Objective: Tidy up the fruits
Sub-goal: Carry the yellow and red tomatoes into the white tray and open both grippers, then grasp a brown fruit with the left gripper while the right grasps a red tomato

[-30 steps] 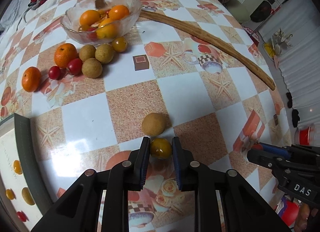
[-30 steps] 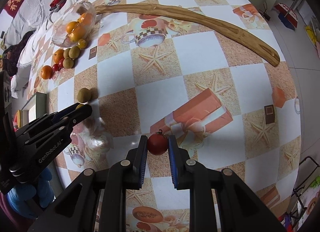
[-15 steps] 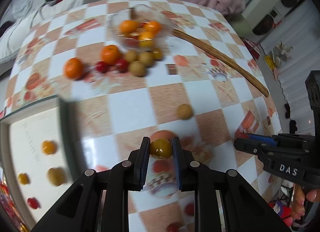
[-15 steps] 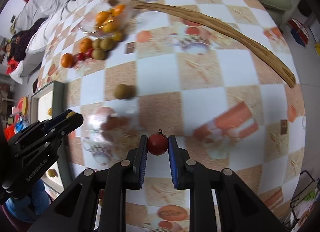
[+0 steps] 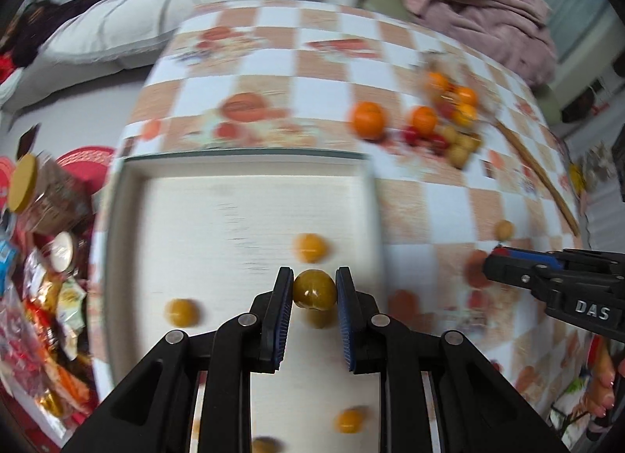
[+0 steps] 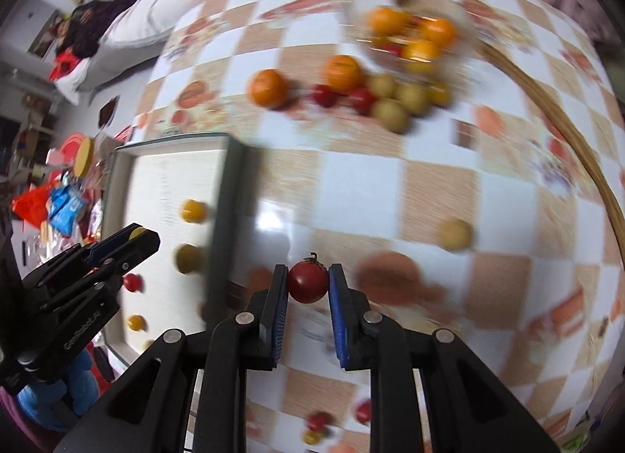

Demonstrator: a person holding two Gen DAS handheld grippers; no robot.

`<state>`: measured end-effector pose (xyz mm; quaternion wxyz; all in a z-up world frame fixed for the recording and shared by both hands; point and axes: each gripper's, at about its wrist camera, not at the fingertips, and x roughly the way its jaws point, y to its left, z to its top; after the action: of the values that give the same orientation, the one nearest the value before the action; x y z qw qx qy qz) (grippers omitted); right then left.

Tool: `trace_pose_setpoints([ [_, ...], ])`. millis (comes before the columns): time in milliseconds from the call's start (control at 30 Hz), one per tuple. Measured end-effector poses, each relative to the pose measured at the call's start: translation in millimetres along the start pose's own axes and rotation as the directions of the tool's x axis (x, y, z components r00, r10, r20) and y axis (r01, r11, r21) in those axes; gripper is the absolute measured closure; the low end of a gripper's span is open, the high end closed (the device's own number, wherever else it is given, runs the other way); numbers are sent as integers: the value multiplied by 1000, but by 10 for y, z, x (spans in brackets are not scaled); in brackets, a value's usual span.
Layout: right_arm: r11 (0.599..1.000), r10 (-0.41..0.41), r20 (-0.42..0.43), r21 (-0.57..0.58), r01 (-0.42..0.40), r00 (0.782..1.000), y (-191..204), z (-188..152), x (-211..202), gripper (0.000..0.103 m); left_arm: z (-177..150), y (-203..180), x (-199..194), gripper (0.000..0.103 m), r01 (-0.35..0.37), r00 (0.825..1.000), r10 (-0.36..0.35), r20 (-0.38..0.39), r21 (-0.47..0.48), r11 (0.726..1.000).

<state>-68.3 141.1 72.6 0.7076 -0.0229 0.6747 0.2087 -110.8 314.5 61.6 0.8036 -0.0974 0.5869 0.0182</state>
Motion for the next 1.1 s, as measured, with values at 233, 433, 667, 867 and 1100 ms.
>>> trace_pose_setpoints([
  [233,997,29,-20,-67,-30,999,576,267,270,80,73,510,156,79,-64,998,64,-14,-48,997],
  [433,992,15,-29,-122,-19,999,899,474,504,80,127,707,309,79,-93,995,90,-38,-70,993],
  [667,990,-25,-52,-138,18,998,997,615,766,80,121,820,422,79,-107,993,102,-66,-71,992],
  [867,989,-44,-63,-147,35,997,1021,639,882,79,122,789,456,79,-137,988,134,-76,-43,990],
  [1100,987,-7,-44,-162,-1,999,1084,641,756,47,116,843,373,35,-174,984,172,-42,-62,983],
])
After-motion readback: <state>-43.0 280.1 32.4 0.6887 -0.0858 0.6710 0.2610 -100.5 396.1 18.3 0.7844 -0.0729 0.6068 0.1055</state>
